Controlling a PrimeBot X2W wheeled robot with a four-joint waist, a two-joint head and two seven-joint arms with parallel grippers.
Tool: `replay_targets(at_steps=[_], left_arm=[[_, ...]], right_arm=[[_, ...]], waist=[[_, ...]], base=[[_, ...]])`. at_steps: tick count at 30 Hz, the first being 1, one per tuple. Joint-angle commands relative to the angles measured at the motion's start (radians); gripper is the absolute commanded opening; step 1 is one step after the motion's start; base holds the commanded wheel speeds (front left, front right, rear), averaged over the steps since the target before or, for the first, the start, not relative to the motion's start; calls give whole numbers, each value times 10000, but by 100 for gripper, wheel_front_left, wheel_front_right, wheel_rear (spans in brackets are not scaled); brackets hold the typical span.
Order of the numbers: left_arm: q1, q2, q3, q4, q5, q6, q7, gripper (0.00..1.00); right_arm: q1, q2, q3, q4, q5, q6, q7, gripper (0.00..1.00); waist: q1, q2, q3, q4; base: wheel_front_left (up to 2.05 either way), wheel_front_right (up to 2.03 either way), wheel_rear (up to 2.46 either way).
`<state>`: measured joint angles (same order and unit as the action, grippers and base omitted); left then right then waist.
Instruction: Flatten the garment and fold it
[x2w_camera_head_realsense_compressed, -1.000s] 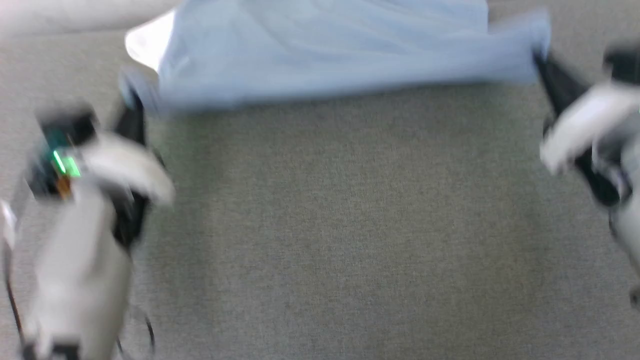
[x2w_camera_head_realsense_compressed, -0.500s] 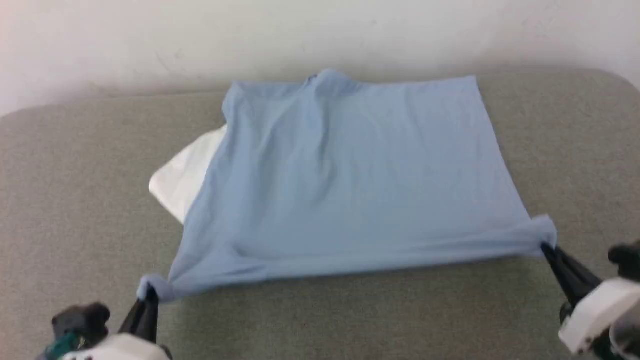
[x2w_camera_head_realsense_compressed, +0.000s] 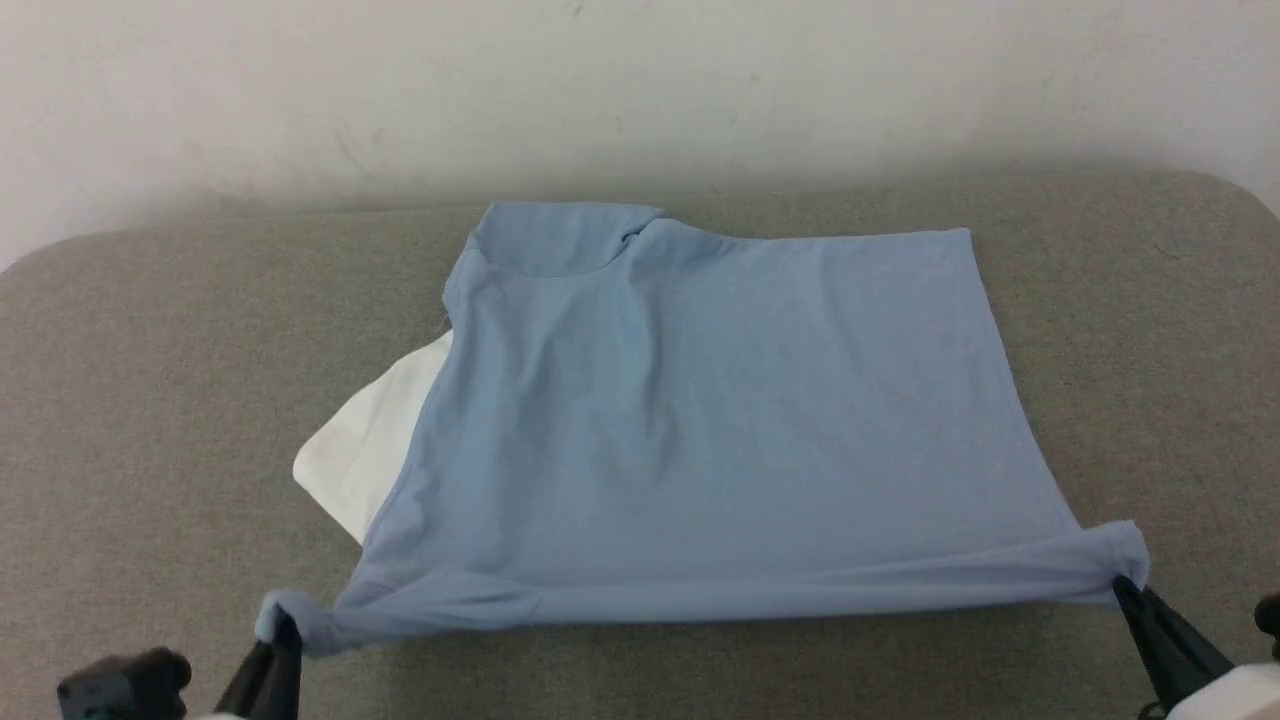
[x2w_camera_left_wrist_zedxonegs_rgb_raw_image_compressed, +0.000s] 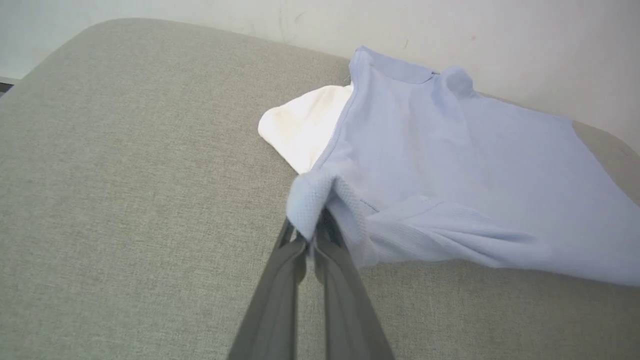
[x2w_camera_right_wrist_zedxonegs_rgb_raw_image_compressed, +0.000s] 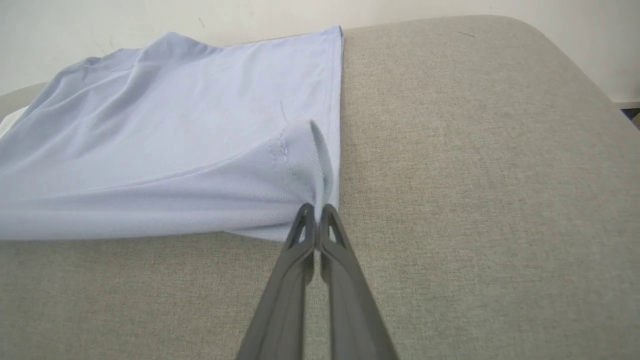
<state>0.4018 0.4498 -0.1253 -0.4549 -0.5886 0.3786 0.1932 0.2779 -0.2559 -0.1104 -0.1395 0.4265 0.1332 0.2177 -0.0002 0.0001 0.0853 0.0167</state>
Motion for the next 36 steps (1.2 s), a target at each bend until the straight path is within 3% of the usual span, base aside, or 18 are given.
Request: replay_targets(at_steps=[1, 5, 16, 17, 19, 20, 21, 22, 23, 30, 36], left_arm=[[-418, 114, 79, 61, 95, -71, -84, 0], [-2072, 125, -150, 961, 26, -689, -251, 0], [-6157, -468, -856, 5373, -174, -2255, -967, 0], [-6383, -542, -905, 5746, -204, -2366, -1030, 0], [-6771, -704, -974, 6439, -280, -2576, -1193, 0], [-6921, -789, -1030, 6775, -318, -2686, -1248, 18], [-7048, -869, -1122, 7107, -360, -2823, -1247, 44], [-7155, -967, -1169, 7394, -439, -2949, -1274, 78], [-7252, -1054, -1190, 7668, -515, -3054, -1324, 100], [-7332, -1129, -1090, 8561, -600, -3345, -2082, 100], [-6566, -571, -806, 7611, -795, -3148, -1688, 100]], right_arm=[[-216, 46, -137, -44, -79, -25, 48, 0], [-1321, 44, -25, 445, -327, -25, 404, 0], [-4809, -527, 1392, 3691, -323, -25, 420, 0], [-5035, -564, 1540, 3971, -346, -25, 320, 15], [-5441, -558, 1777, 4500, -339, -25, 50, 54], [-5592, -550, 1908, 4754, -331, -25, -87, 100], [-5717, -526, 2035, 4983, -295, -25, -229, 100], [-5817, -509, 2151, 5194, -266, -25, -375, 100], [-5894, -501, 2265, 5390, -242, -25, -517, 100], [-5755, -539, 2772, 5738, -5, -25, -2131, 100], [-4732, -375, 2397, 4555, -206, -25, -2955, 100]], waist=[[2, -1, 80, -40], [2, -1, 447, -114], [2, -1, 1491, -223], [2, -1, 1535, -227], [2, -1, 1641, -242], [2, -1, 1663, -237], [2, -1, 1683, -234], [2, -1, 1698, -236], [2, -1, 1700, -235], [2, -1, 1254, -168], [2, -1, 569, -178]], base=[[0, 0, 0], [0, 0, 0], [0, 0, 0], [0, 0, 0], [0, 0, 0], [0, 0, 0], [0, 0, 0], [0, 0, 0], [0, 0, 0], [0, 0, 0], [0, 0, 0]])
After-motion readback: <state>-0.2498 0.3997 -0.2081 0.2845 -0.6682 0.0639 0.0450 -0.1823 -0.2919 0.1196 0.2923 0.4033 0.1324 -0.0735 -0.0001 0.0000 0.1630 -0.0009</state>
